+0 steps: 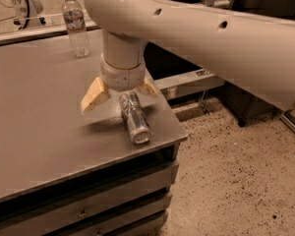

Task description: Place redbull can upright

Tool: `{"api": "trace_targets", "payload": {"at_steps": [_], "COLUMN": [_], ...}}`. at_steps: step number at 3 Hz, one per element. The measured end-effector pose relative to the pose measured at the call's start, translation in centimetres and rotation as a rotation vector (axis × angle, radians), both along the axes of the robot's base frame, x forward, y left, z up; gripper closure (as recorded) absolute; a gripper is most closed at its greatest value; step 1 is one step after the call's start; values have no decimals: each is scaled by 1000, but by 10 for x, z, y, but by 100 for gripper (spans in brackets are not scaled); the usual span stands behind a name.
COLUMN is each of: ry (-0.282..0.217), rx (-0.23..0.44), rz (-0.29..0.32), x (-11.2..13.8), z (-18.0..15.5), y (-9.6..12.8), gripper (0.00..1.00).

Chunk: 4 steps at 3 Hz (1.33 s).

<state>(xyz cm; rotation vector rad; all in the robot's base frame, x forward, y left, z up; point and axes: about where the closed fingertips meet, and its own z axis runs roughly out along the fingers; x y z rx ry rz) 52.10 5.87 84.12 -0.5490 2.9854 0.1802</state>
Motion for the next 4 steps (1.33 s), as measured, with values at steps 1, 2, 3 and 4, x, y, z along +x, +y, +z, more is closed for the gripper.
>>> {"api": "trace_targets", "payload": {"at_steps": [1, 2, 3, 4], "ry": [-20, -36, -54, -82], "rx": [-48, -79, -93, 1], "rz": [19, 27, 33, 37], "x": [-4, -7, -5, 9], "z": [-2, -3, -1, 6], "y": [5, 6, 5, -2], "gripper": [18, 41, 65, 87]}}
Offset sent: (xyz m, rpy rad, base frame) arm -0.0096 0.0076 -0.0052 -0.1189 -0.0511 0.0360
